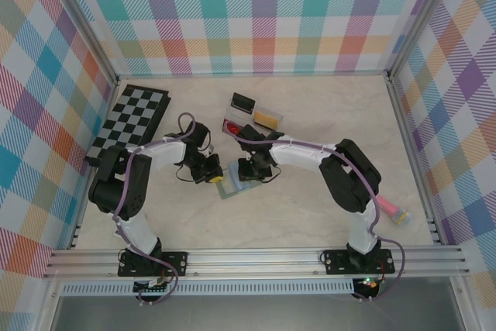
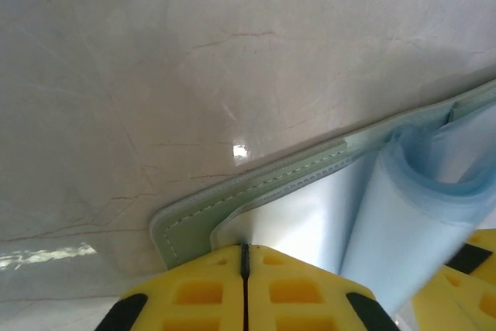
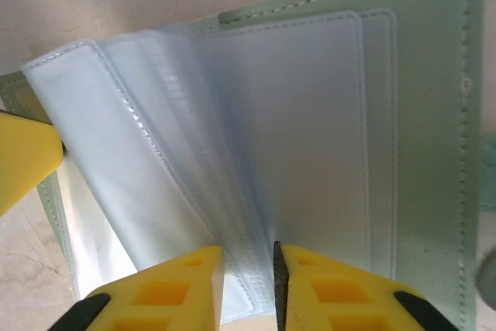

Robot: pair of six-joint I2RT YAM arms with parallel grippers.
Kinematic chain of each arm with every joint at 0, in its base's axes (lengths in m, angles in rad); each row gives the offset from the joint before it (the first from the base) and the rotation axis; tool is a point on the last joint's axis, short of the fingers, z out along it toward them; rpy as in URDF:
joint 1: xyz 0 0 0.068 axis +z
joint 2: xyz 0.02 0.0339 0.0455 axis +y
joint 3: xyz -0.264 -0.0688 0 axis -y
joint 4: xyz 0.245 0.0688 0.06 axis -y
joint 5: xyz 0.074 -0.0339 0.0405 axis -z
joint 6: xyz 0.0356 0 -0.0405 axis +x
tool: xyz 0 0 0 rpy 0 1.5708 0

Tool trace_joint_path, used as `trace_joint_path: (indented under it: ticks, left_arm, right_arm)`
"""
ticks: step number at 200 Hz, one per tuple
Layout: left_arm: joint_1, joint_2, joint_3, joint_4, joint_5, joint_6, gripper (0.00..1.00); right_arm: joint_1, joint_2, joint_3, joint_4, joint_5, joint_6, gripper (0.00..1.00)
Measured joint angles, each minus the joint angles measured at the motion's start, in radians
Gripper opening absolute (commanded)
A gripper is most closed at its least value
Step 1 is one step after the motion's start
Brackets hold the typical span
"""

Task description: Take the credit cards out of the card holder

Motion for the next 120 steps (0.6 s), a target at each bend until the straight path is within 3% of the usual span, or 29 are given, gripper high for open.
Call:
trace_joint_path:
  ticks: [27, 62, 84, 108, 120]
  left_arm:
    - [-0.008, 0.001, 0.047, -0.030, -0.031, 0.013, 0.42]
    - [-0.008, -0.067, 0.167, -0.133, -0.152, 0.056, 0.59]
    - [-0.008, -0.144, 0.246, -0.201, -0.250, 0.089, 0.71]
    - [-0.005, -0.215, 0.306, -0.243, -0.360, 0.105, 0.85]
    - [-0.001, -0.251, 0.318, -0.248, -0.422, 0.115, 0.93]
  right_arm:
    - [0.001, -0.100, -0.034, 0.006, 0.015, -0.009, 0.55]
    - [-0.003, -0.296, -0.042, 0.016, 0.075, -0.032, 0.69]
    - [-0.016, -0.397, -0.042, 0.018, 0.161, -0.058, 0.78]
    - [-0.050, -0.467, -0.044, 0.018, 0.299, -0.115, 0.98]
    - [-0.075, -0.499, -0.060, 0.020, 0.376, -0.140, 1.00]
